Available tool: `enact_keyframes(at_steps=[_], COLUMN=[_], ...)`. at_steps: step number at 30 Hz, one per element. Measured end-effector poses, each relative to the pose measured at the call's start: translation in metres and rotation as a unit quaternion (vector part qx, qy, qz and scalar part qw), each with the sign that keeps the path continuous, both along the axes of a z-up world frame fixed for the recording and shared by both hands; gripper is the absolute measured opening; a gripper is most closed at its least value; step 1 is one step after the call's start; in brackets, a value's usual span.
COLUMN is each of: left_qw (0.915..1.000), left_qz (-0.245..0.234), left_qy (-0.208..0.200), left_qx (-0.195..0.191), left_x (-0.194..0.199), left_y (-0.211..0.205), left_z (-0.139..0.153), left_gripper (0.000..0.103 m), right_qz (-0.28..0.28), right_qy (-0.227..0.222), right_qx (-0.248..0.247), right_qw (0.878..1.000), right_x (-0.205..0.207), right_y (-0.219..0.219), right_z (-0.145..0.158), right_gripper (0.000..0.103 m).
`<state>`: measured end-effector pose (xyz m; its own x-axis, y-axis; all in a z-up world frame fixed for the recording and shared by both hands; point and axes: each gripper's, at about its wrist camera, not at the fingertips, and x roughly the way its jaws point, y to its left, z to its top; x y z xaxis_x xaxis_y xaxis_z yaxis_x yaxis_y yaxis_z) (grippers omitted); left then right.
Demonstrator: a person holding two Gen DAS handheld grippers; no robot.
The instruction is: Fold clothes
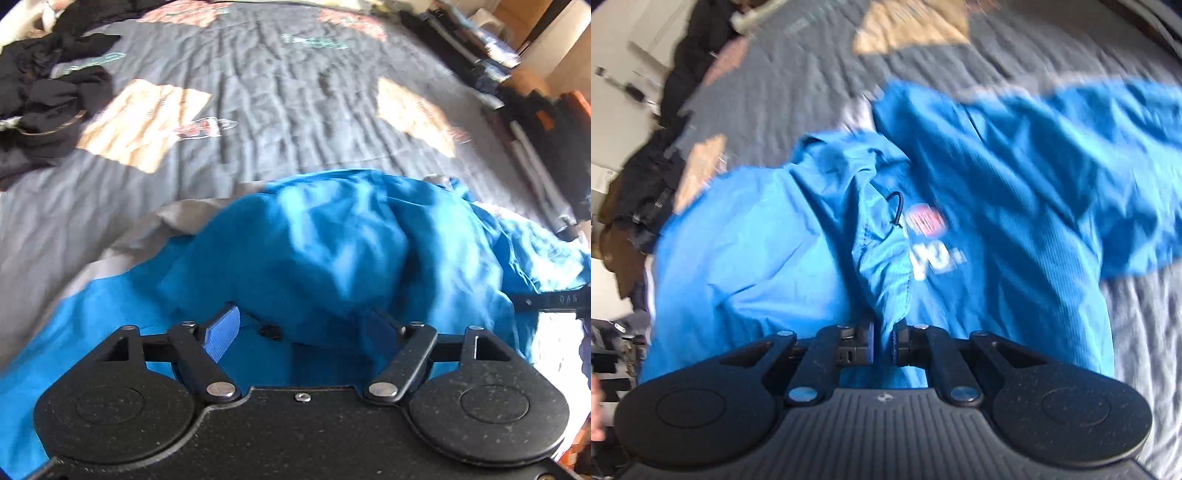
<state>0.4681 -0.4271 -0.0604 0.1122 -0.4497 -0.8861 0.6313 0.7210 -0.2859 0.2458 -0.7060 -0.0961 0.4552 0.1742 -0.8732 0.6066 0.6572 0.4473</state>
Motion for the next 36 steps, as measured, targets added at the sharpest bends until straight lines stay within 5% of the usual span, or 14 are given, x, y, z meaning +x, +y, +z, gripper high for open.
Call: enact_keyframes(at_steps=[7, 10, 15, 16, 19, 22, 29, 32, 36], left_qw=[0.9861, 0.9829, 0.9826, 0.9814, 0.9767, 0.9788, 0.9818, 0.9912, 0.9914], left_qz=[0.086, 0.123, 0.142, 0.148, 0.159, 0.141, 0.101, 0.068, 0.055], left_qy=[0.111, 0.116, 0.120, 0.122, 0.140, 0.143, 0.130, 0.109, 0.094], left_qx=[-0.088, -0.072, -0.006, -0.006, -0.034, -0.044, -0.094, -0.033, 0.072], left_x=[0.025, 0.036, 0.047, 0.047, 0.046, 0.046, 0.064, 0.058, 0.051], left_y=[-0.007, -0.006, -0.024, -0.024, -0.020, -0.013, 0.036, 0.028, 0.014], left_z=[-0.020, -0.030, -0.054, -0.056, -0.060, -0.046, 0.040, 0.024, -0.037], left_gripper=[0.078, 0.080, 0.077, 0.067, 0.006, 0.002, 0.001, 0.001, 0.003], right_qz=[0.021, 0.018, 0.056, 0.054, 0.043, 0.070, 0.123, 0.142, 0.155], right_qy=[-0.058, -0.079, -0.067, -0.061, -0.044, -0.025, -0.014, -0.011, 0.021], right_qx=[0.001, 0.030, -0.037, -0.044, -0.037, -0.033, -0.048, -0.058, -0.086], right_qw=[0.998, 0.996, 0.995, 0.996, 0.997, 0.997, 0.991, 0.988, 0.984], right_x=[0.023, 0.030, 0.046, 0.051, 0.065, 0.079, 0.081, 0.073, 0.065], right_y=[-0.028, -0.048, -0.060, -0.064, -0.075, -0.060, -0.022, -0.011, -0.003], right_z=[0.025, 0.038, 0.043, 0.037, 0.015, 0.001, -0.004, -0.009, -0.024], right_gripper=[0.029, 0.037, 0.049, 0.050, 0.053, 0.053, 0.053, 0.053, 0.053])
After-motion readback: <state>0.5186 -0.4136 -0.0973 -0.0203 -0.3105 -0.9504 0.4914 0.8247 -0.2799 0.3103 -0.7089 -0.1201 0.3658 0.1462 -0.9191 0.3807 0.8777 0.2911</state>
